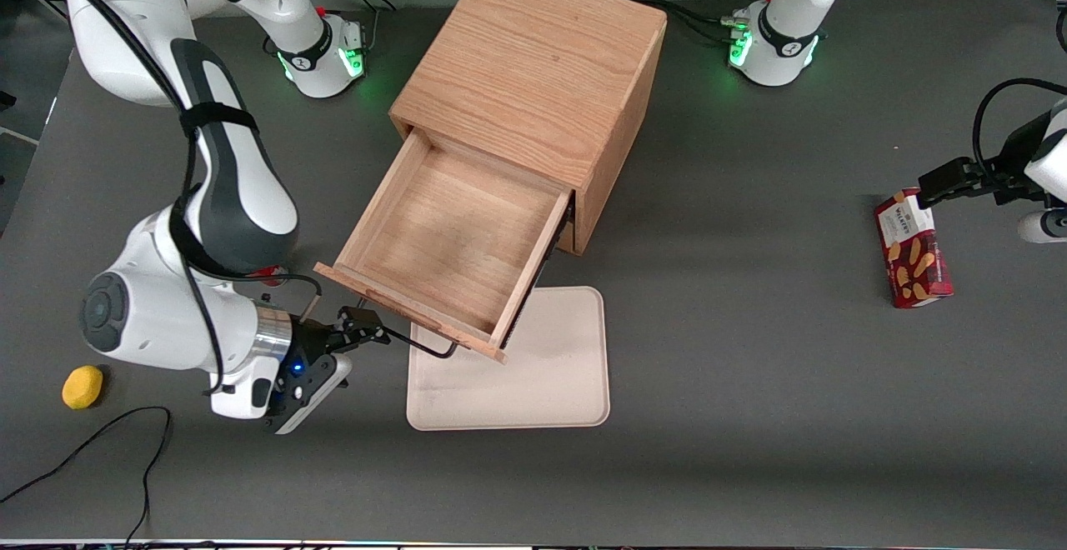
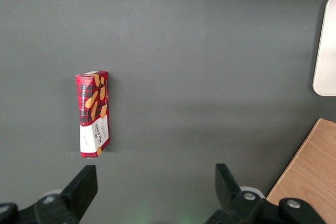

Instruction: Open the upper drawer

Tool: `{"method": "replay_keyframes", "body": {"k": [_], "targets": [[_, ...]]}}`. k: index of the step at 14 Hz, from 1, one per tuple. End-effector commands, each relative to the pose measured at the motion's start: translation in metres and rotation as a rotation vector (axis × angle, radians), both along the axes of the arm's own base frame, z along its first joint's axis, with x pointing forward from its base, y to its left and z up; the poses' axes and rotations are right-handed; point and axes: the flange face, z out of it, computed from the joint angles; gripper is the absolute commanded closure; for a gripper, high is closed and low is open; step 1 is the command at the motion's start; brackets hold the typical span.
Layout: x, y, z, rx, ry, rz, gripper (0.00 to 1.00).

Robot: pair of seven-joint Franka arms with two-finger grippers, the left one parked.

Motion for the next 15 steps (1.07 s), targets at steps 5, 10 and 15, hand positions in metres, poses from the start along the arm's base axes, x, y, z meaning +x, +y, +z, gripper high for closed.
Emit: {"method": "replay_keyframes", "body": {"k": [5,10,15], "targets": [[-0.017,-0.008,0.052,-0.039,0.031,0.044,0.0],[-0.053,-0.048,0.096,-0.191,0.129,-0.032,0.0],[-0.128,-0.103,0.112,-0.367,0.219,-0.221,0.0]]}}
